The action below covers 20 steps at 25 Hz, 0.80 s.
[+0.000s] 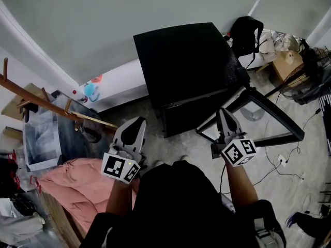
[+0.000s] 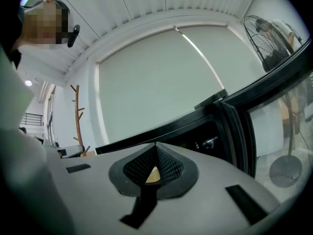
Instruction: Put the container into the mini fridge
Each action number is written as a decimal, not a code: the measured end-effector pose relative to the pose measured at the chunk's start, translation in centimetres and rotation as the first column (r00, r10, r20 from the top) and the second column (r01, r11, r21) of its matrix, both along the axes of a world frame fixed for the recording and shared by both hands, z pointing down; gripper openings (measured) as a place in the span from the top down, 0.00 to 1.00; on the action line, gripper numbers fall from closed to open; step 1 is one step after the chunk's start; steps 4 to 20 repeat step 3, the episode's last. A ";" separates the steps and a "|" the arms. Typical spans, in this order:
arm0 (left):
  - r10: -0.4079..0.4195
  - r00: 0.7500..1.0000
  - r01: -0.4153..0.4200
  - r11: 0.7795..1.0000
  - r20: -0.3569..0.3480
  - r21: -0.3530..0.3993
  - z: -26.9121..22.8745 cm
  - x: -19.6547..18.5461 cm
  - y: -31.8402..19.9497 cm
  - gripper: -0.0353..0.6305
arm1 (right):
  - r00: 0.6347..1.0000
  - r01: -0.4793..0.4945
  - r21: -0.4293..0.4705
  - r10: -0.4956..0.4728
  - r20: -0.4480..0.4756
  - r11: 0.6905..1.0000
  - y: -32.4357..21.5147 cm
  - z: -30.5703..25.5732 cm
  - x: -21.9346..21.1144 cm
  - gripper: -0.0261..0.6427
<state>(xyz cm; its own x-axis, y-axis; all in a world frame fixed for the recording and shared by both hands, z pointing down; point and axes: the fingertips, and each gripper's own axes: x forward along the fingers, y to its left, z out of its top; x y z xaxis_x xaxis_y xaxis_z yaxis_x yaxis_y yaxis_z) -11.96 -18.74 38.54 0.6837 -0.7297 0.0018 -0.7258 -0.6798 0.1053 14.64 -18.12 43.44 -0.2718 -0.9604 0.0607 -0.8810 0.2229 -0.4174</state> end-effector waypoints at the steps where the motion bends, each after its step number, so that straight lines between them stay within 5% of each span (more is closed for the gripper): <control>1: 0.003 1.000 -0.003 1.000 0.000 -0.002 0.0 0.0 0.0 0.89 | 1.000 0.000 -0.001 0.000 0.001 1.000 0.0 -0.1 -0.1 0.92; 20: 0.007 1.000 -0.007 1.000 -0.002 -0.002 0.0 0.0 0.0 0.89 | 1.000 0.002 -0.001 -0.002 0.003 1.000 0.1 -0.2 -0.2 0.92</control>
